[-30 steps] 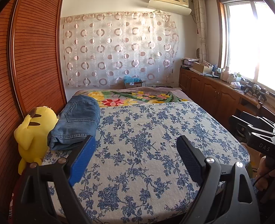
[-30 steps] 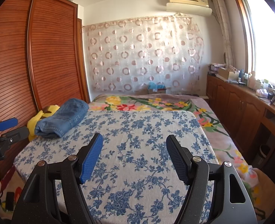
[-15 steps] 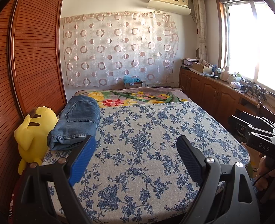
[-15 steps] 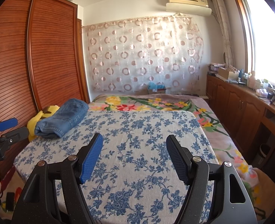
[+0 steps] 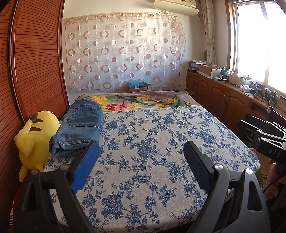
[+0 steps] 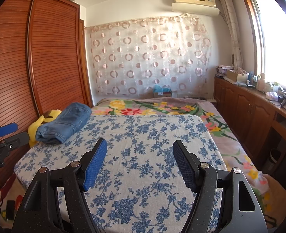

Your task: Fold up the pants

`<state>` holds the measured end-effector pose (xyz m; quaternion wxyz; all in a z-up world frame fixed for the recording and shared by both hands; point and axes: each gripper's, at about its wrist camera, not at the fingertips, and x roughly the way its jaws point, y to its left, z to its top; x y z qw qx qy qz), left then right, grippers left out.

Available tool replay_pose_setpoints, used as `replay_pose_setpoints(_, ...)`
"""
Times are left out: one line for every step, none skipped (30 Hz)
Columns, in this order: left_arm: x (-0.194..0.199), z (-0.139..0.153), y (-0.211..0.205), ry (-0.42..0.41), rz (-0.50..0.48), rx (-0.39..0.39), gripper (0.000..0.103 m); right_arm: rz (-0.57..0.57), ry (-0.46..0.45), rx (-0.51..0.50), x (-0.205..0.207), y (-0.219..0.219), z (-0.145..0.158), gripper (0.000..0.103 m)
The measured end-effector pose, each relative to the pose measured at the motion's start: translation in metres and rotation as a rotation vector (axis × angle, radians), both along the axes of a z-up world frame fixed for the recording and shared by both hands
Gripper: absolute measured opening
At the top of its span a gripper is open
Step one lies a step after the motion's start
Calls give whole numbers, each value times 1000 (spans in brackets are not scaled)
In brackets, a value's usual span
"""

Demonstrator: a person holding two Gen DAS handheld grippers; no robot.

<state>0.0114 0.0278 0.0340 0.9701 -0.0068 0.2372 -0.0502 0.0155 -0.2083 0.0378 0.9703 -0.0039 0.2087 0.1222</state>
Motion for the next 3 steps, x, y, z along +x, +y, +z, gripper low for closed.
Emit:
replay_pose_setpoints(0, -1, 0, 0, 1, 1, 89, -1, -1, -1, 0, 1, -1, 72)
replay_pose_setpoints(0, -1, 0, 0, 1, 1, 89, -1, -2, -2, 0, 1, 0, 72)
replay_pose_setpoints(0, -1, 0, 0, 1, 1, 89, 0, -2, -1, 0, 1, -1, 72)
